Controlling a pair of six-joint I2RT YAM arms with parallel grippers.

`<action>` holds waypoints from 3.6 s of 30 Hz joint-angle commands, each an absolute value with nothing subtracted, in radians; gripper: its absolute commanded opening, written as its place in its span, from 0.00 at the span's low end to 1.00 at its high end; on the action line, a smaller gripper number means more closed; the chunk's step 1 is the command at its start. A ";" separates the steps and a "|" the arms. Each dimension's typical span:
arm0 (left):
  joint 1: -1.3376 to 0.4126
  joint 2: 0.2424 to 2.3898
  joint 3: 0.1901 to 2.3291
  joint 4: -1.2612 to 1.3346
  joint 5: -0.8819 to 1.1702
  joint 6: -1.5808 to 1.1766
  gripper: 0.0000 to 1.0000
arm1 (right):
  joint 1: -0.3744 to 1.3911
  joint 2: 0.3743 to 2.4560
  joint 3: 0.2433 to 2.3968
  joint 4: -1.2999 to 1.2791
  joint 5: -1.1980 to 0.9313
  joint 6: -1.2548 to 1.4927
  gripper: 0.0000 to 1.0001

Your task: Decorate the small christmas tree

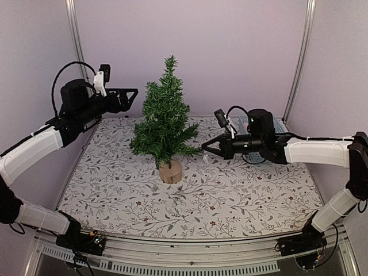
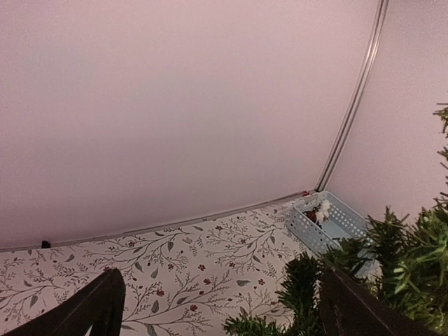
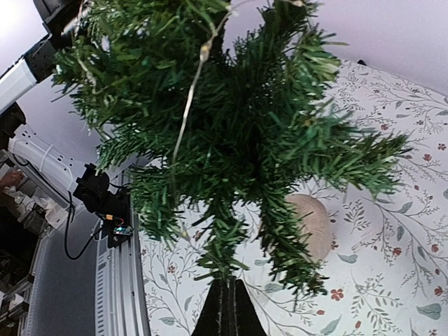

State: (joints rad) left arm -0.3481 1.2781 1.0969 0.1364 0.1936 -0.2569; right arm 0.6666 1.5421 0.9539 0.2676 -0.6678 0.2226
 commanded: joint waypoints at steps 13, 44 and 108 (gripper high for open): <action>-0.606 0.916 0.800 0.175 0.094 0.049 0.99 | 0.823 1.484 0.914 0.398 -0.649 0.551 0.00; -1.023 1.085 0.719 0.187 0.024 -0.030 0.58 | 0.944 1.643 0.982 0.767 -0.597 0.856 0.00; -1.017 0.962 0.747 -0.066 -0.150 0.025 0.13 | 0.966 1.643 1.013 0.642 -0.464 0.808 0.55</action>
State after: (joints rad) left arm -1.0191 0.9607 0.7303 -0.0917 -0.1463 0.0158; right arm 0.9558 1.6970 1.0069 0.6750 -0.4938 0.8410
